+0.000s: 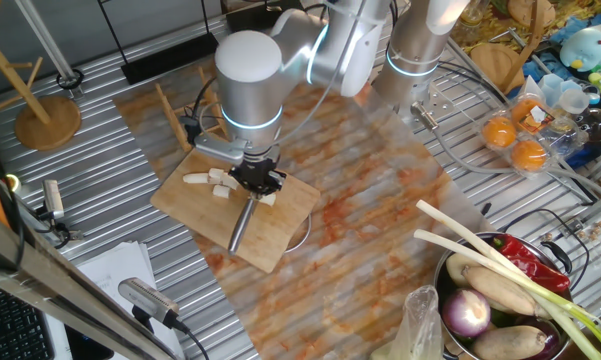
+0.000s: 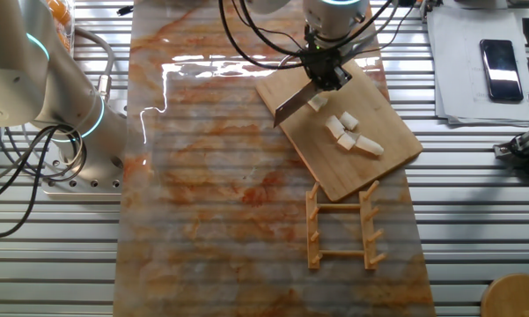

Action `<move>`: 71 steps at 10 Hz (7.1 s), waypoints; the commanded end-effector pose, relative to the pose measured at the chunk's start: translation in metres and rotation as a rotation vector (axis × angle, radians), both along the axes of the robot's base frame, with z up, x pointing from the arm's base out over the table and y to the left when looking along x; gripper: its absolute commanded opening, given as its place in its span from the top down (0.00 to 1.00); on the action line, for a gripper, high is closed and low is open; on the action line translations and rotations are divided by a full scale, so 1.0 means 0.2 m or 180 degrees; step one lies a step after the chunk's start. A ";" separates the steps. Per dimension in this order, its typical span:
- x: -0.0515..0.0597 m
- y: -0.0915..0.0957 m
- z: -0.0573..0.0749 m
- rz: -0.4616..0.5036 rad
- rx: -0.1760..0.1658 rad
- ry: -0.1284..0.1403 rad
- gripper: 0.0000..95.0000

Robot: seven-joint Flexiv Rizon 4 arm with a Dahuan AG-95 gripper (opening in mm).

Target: Chop the scallions

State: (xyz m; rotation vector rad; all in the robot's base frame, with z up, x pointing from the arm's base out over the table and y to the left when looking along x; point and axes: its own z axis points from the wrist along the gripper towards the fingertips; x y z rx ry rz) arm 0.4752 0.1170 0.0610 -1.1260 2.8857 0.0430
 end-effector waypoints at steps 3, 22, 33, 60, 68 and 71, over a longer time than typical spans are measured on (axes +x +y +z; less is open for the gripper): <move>-0.01 0.01 0.02 -0.0013 -0.0015 0.0031 1.00; -0.05 -0.11 -0.10 0.0047 0.0023 -0.0087 1.00; 0.02 -0.14 -0.24 -0.0001 -0.0040 -0.0056 1.00; 0.01 -0.12 -0.35 0.0220 -0.0193 0.0007 1.00; 0.17 -0.03 -0.35 0.0056 -0.0109 -0.0013 1.00; 0.25 0.03 -0.32 -0.0007 -0.0107 0.0004 1.00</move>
